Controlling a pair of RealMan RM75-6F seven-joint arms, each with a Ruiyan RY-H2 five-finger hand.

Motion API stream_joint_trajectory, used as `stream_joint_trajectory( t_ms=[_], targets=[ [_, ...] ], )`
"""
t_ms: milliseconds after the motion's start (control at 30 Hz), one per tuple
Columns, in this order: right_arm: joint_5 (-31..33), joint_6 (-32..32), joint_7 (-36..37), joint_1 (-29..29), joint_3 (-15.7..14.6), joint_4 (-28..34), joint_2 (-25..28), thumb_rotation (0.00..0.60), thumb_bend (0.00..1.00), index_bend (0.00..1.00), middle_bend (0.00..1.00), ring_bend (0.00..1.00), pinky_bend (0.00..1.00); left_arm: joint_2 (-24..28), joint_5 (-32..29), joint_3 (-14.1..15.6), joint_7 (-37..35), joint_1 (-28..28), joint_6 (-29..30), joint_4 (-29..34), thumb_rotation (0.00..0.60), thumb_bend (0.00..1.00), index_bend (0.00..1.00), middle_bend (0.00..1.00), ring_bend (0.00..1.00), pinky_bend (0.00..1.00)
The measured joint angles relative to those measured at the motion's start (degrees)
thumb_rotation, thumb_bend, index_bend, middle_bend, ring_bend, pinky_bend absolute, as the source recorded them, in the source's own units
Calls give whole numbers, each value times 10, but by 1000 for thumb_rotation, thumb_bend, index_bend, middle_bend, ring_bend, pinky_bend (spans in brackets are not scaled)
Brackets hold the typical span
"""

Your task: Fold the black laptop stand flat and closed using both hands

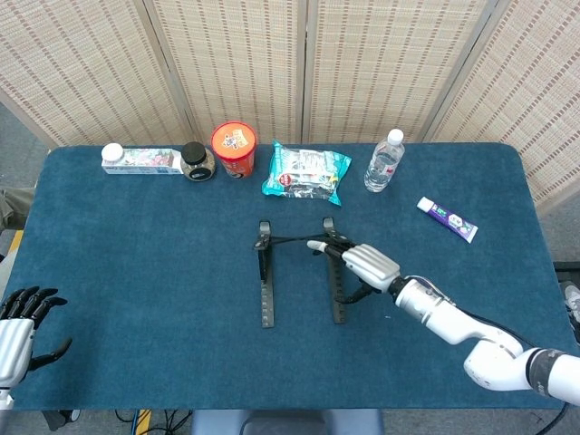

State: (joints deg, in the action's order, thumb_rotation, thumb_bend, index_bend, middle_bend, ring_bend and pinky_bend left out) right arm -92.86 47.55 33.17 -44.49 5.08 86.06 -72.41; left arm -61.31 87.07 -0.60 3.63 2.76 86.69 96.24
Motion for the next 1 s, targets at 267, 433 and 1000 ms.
stream_joint_trajectory(
  t_ms=[267, 433, 1000],
  targets=[
    [67, -22, -5, -26, 36, -42, -28, 600, 147, 0, 205, 97, 187, 2, -1, 4, -4, -6, 4, -2, 600, 172, 294, 201, 111, 74],
    [99, -37, -7, -42, 53, -74, -45, 600, 147, 0, 205, 97, 187, 3, -2, 5, -8, -12, 8, -5, 600, 172, 294, 201, 111, 74],
    [146, -50, -30, -53, 70, -104, -52, 600, 146, 0, 205, 97, 187, 0, -1, 5, -18, -15, 8, -15, 600, 173, 294, 201, 111, 74]
  ],
)
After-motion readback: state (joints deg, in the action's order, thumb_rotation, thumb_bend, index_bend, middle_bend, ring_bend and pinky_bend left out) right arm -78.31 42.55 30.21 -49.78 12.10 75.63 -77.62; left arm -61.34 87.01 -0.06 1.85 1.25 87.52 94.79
